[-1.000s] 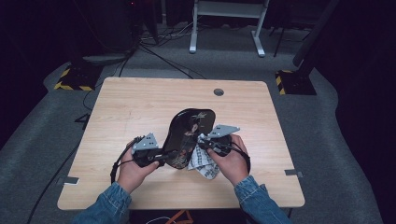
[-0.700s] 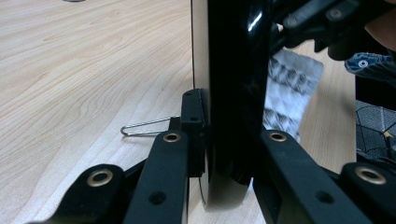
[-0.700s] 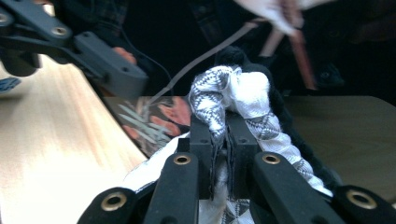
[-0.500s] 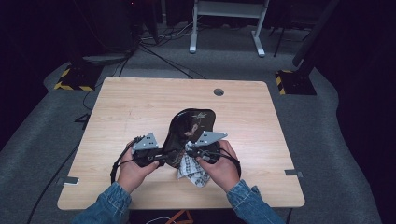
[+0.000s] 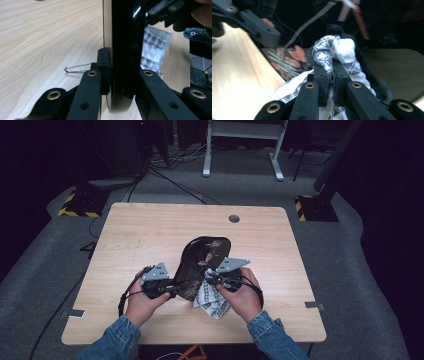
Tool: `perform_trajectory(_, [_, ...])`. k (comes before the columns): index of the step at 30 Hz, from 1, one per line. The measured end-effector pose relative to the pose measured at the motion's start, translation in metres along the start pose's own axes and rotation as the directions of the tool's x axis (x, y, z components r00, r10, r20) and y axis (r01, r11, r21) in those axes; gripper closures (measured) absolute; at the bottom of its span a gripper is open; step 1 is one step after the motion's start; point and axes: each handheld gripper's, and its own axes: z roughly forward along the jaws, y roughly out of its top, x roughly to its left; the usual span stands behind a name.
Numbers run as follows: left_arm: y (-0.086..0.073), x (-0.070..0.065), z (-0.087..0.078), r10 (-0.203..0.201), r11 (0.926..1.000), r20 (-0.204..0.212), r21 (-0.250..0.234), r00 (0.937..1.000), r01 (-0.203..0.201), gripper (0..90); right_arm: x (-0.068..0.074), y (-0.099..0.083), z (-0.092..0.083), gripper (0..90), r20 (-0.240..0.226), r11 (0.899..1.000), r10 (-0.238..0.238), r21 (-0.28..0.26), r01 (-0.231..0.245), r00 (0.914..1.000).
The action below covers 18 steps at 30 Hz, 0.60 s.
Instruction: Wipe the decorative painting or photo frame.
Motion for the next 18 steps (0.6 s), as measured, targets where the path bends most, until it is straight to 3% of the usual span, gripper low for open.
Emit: perform_trajectory(18, [0.0, 0.0, 0.0, -0.002, 1.0, 0.005, -0.004, 1.0, 0.002, 79.3, -0.042, -0.02, -0.013, 84.8, 0.103, 0.994, 0.106, -0.005, -0.106, 0.9891])
